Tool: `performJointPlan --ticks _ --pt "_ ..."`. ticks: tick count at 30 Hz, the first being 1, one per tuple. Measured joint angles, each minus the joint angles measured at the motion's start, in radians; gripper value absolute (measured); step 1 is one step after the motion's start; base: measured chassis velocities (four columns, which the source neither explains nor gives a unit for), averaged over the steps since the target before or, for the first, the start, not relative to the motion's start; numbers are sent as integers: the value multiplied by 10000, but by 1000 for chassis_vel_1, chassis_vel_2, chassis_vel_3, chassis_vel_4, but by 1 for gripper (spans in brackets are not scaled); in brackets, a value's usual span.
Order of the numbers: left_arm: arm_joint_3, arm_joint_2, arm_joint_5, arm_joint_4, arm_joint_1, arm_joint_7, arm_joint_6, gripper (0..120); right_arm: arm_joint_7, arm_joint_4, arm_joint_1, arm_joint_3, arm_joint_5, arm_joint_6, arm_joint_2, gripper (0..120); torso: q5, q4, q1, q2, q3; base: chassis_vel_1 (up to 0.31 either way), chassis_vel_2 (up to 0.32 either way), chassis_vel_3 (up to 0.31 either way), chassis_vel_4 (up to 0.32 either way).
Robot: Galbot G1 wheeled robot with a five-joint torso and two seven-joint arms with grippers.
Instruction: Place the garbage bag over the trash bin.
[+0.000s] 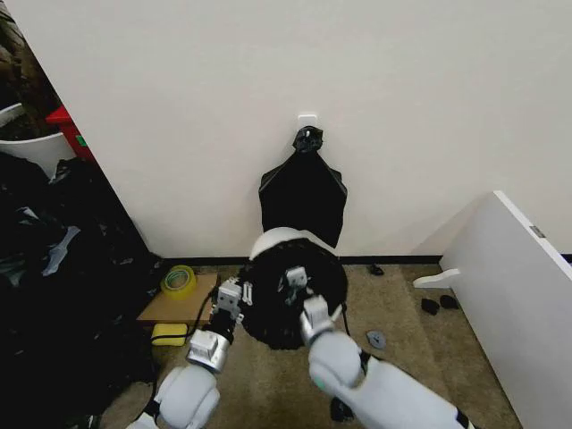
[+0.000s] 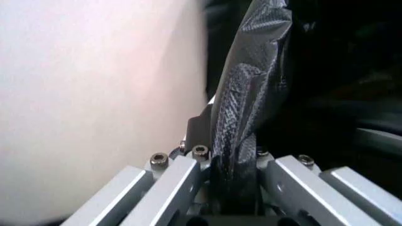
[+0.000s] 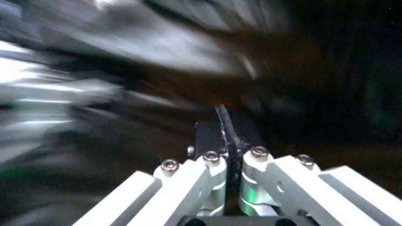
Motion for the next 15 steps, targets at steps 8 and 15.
performJointPlan --ticks 8,15 --pt "-330 -57 -3188 -538 -381 -1324 2354 1 -4175 116 -1322 1711 -1002 3834 -333 26 0 -1 0 0 0 0 0 0 0" --pt "-877 -488 -6193 -767 -645 -2524 3527 1 -4590 486 -2068 2624 -343 4171 -265 49 -2 0 0 0 0 0 0 0 0"
